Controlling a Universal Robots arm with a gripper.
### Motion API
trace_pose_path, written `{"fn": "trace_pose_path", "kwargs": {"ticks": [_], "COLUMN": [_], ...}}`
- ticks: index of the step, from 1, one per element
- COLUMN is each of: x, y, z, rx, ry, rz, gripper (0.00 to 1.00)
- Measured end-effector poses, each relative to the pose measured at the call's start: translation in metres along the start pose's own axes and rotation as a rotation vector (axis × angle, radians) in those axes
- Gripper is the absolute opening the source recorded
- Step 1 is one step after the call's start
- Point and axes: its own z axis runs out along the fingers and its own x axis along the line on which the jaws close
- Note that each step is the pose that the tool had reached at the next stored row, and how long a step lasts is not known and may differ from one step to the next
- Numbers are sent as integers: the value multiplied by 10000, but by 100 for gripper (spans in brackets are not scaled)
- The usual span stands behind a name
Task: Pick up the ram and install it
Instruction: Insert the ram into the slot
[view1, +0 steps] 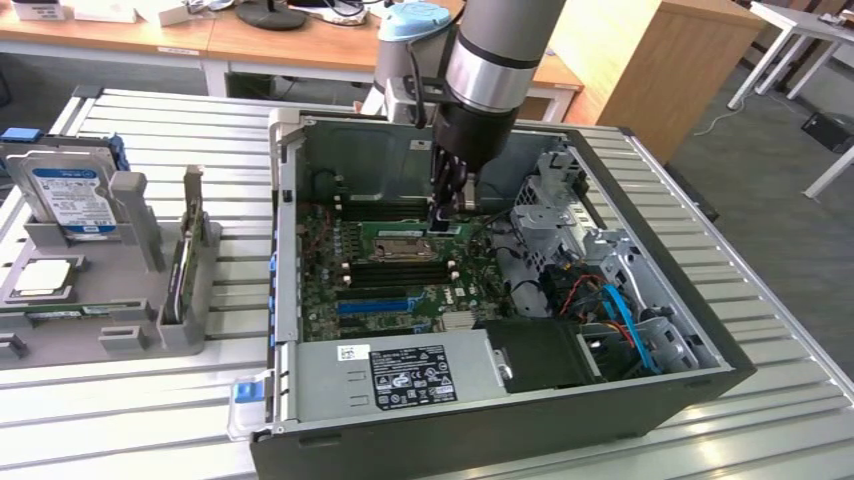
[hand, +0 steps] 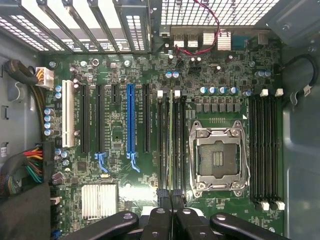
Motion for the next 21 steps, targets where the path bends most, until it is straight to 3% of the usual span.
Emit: {"fn": "trace_pose_path", "kwargs": {"ticks": [11, 21], "x": [1, 4], "y": [-2, 3], "z": [87, 92], "rx": [0, 1], "ry": [-1, -3], "rz": [0, 1], "gripper": [12, 12]}}
